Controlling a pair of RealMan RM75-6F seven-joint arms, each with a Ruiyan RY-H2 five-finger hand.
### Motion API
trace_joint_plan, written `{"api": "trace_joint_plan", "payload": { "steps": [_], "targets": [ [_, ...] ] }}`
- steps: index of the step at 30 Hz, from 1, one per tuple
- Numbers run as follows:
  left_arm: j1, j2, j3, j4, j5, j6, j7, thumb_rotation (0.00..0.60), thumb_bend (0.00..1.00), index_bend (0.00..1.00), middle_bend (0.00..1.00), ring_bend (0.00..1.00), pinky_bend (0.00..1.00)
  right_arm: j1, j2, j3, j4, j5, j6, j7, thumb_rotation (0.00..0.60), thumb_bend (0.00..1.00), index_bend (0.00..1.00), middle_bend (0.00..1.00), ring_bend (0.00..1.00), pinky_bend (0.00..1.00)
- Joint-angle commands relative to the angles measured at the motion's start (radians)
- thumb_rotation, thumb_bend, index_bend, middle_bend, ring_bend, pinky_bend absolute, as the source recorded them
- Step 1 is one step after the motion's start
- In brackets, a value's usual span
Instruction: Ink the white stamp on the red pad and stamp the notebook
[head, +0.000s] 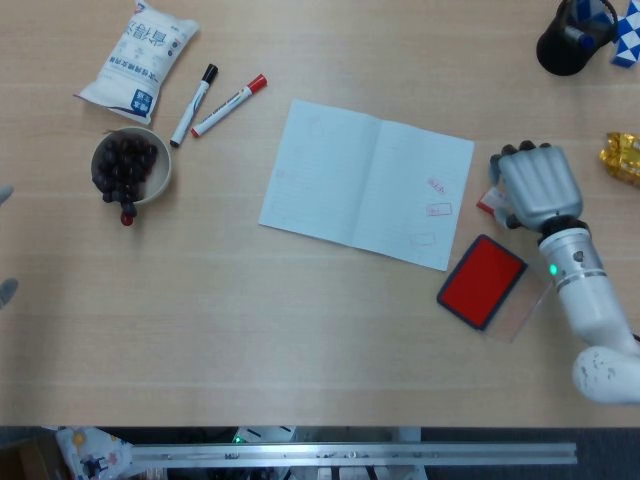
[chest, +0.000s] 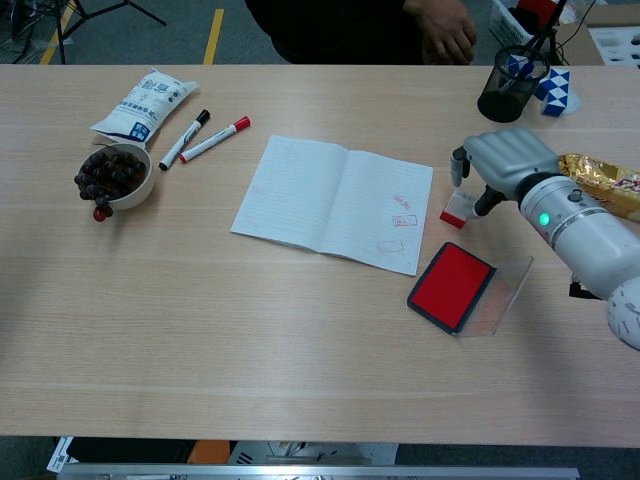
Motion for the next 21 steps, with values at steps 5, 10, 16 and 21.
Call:
{"api": "trace_joint_plan", "payload": {
  "steps": [5, 10, 16, 21],
  "targets": [
    [-0.005, 0.002, 0.002, 0.000, -0.001, -0.009, 0.001, 0.600, 0.12, 0.13, 0.19, 0.20, 0.12, 0.017, -0.021, 0.002, 0.035, 0.029, -0.002, -0.018, 0.600, 0.18, 0.48, 0.42, 0.33, 0.43],
    [-0.005, 0.004, 0.002, -0.004, -0.001, -0.007, 0.001, 0.600, 0.12, 0.13, 0.19, 0.20, 0.12, 0.027, -0.033, 0.005, 0.066, 0.051, -0.005, -0.026, 0.600, 0.18, 0.48, 0.42, 0.33, 0.43],
    [-0.004, 0.006, 0.004, -0.008, -0.002, -0.008, 0.002, 0.600, 0.12, 0.13, 0.19, 0.20, 0.12, 0.031, -0.026, 0.002, 0.070, 0.068, -0.022, -0.022, 0.600, 0.18, 0.48, 0.43, 0.33, 0.43],
    [-0.003, 0.006, 0.005, -0.008, -0.005, -0.008, 0.003, 0.600, 0.12, 0.13, 0.19, 0.20, 0.12, 0.034, -0.025, -0.008, 0.069, 0.069, -0.023, -0.021, 0.600, 0.19, 0.51, 0.43, 0.33, 0.43]
  ]
}}
